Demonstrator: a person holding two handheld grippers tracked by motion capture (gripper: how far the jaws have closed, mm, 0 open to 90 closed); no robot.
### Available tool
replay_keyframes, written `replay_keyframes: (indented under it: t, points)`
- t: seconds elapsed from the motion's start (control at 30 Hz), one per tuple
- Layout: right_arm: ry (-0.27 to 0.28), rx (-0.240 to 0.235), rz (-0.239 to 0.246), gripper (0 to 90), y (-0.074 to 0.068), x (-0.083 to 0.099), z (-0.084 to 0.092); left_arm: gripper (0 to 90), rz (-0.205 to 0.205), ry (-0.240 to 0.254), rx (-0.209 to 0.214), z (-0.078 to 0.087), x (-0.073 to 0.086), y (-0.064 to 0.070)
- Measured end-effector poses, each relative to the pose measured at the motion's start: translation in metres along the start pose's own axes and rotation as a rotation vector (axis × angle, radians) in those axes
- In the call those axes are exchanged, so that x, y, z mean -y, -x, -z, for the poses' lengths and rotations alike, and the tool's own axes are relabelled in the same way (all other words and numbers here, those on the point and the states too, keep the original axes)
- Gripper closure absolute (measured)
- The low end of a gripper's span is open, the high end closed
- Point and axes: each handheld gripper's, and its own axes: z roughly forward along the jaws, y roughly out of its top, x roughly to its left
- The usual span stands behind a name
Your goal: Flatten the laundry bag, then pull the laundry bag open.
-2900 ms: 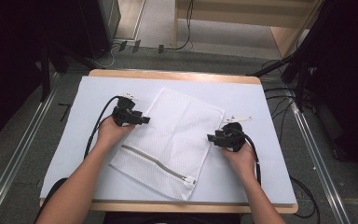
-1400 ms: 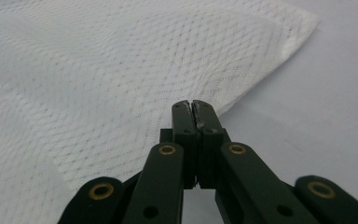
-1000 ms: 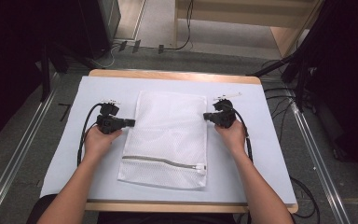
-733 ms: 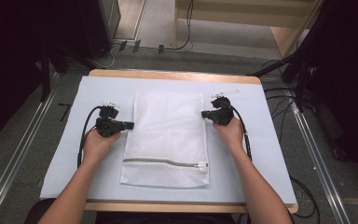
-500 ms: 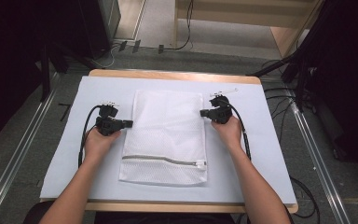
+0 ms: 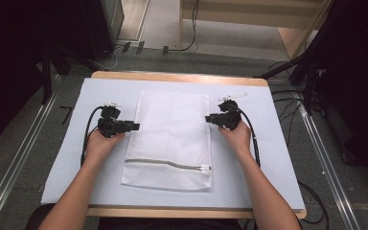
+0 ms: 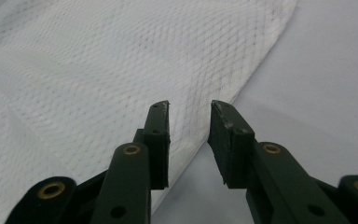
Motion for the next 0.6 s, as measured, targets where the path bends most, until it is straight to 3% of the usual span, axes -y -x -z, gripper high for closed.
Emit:
replay_keyframes:
  t: [0.2,0.6]
  points:
    - [-0.005,-0.006,0.008,66.6,-0.004,0.006,0.006,49.9,-0.02,-0.001,0.011,0.009,-0.003,0.003]
    - [0.029,-0.045,0.022,61.0,-0.012,0.014,0.024,45.5,-0.042,-0.015,0.043,0.018,-0.006,0.015]
